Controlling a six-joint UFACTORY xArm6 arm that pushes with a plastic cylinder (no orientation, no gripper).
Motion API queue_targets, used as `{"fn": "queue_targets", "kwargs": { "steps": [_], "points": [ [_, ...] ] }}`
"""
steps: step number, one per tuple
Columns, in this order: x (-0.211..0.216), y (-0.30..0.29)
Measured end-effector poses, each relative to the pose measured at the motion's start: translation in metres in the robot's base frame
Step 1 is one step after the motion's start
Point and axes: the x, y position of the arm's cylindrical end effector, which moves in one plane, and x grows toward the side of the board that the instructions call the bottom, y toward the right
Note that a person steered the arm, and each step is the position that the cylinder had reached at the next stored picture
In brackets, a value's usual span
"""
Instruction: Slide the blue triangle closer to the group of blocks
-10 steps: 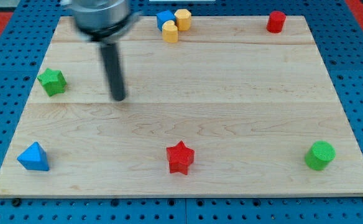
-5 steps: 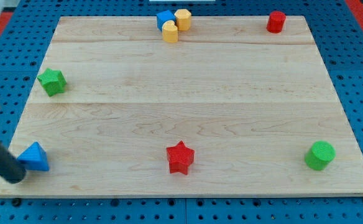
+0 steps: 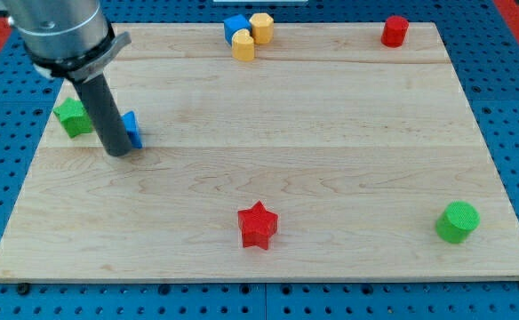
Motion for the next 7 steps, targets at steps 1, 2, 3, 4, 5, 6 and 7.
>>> {"fn": "queue_targets", "kwargs": {
  "steps": [1, 2, 3, 4, 5, 6, 7],
  "points": [
    [-0.033, 0.0],
    [-0.062, 0.0],
    [-0.077, 0.0],
    [-0.083, 0.009],
    [-0.102, 0.019],
    [-0.118, 0.014],
    [-0.131, 0.021]
  ]
}}
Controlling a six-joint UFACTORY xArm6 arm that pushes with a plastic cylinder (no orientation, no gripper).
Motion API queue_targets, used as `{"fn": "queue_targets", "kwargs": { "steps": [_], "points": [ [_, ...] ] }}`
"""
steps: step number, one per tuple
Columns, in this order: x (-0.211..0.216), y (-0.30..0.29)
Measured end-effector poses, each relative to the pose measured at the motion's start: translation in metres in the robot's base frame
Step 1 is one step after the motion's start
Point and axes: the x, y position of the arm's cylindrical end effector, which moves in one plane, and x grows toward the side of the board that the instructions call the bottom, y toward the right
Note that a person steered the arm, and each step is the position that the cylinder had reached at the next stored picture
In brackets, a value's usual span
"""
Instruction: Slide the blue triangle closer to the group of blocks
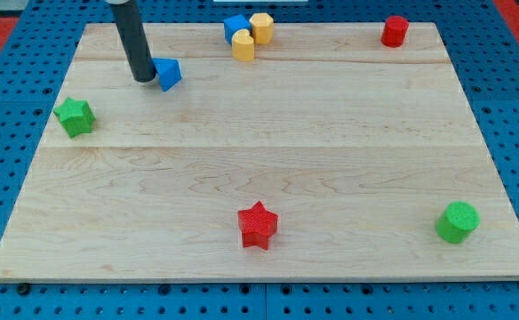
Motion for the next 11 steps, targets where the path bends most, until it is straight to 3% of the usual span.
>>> {"fn": "queue_targets", "kwargs": {
  "steps": [3, 8, 11],
  "points": [
    [-0.01, 0.102],
    [0.011, 0.167],
    [-0.011, 0.19]
  ]
}}
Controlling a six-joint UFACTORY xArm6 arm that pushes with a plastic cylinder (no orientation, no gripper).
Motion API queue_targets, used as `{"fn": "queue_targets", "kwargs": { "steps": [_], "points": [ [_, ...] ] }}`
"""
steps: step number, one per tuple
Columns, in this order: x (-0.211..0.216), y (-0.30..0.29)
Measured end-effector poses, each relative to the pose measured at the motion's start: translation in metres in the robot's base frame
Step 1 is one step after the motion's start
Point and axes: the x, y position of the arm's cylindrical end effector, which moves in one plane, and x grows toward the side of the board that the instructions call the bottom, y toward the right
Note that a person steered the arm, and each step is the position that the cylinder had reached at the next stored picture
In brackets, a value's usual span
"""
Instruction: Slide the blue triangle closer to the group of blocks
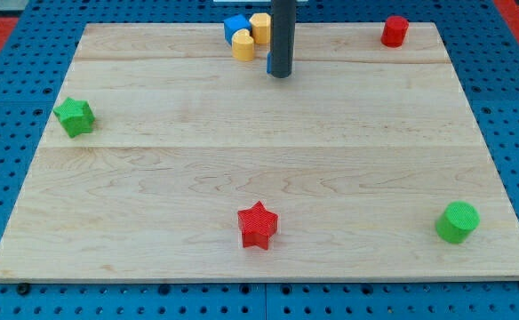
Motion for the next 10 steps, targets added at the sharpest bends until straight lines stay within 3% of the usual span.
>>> {"fn": "queue_targets", "kwargs": {
  "steps": [2, 10],
  "points": [
    [-0.002, 0.035],
    [-0.032, -0.015]
  ]
}}
